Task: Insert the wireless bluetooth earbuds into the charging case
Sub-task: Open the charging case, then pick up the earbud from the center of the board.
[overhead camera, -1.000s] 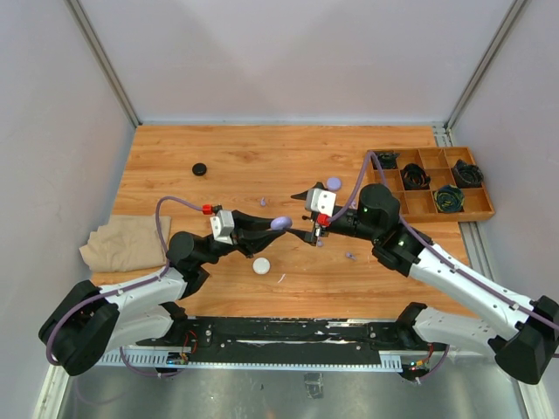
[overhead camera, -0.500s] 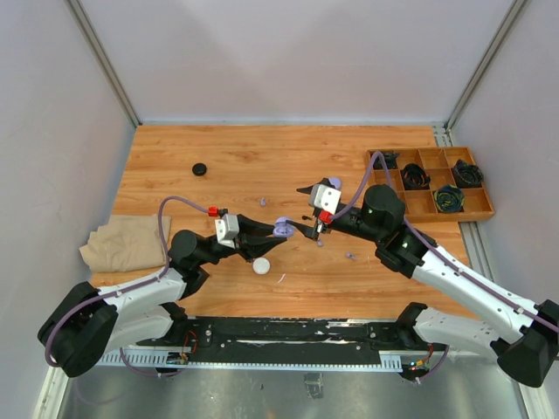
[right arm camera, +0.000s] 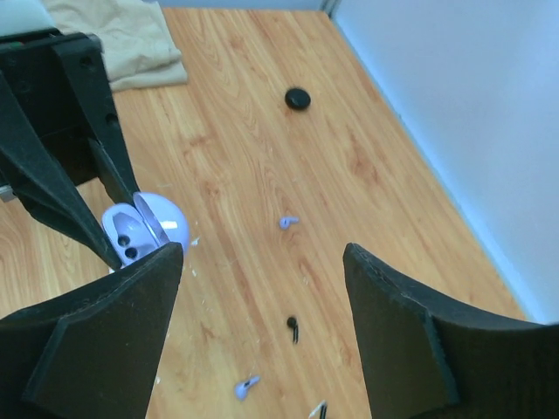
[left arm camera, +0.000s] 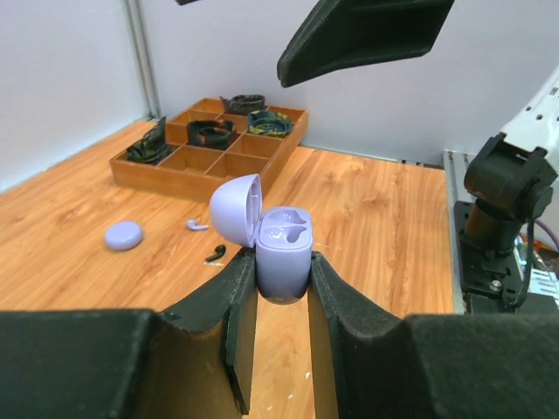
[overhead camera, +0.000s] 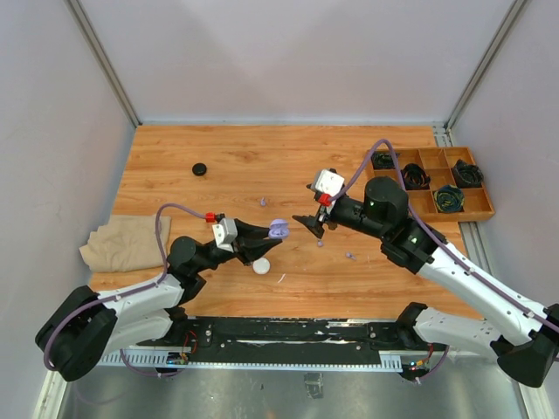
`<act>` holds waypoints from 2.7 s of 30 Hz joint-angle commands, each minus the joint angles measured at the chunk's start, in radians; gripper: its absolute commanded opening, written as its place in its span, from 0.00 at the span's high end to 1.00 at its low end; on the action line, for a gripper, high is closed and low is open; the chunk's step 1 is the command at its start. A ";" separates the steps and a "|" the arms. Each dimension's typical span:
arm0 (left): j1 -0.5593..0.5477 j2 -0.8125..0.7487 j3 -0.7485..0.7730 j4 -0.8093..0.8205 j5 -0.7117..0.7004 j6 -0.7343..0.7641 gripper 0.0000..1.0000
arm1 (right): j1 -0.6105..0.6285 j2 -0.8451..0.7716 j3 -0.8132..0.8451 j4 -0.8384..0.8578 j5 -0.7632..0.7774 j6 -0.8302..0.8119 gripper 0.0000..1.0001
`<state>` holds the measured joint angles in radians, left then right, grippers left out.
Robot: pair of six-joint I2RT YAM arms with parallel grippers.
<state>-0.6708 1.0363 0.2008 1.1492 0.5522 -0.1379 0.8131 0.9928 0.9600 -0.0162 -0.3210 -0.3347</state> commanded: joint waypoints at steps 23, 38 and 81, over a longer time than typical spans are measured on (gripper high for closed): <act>-0.004 -0.125 -0.161 0.046 -0.190 0.090 1.00 | -0.051 0.235 -0.009 -0.461 0.332 0.463 0.24; -0.004 -0.159 -0.156 0.000 -0.193 0.098 1.00 | -0.160 0.581 0.046 -0.356 0.199 0.486 0.27; -0.004 -0.130 -0.141 -0.006 -0.158 0.095 1.00 | -0.081 0.842 0.242 -0.544 0.054 0.323 0.37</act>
<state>-0.6708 0.9089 0.0444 1.1191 0.3843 -0.0521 0.7136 1.8069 1.1595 -0.5003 -0.2676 0.0235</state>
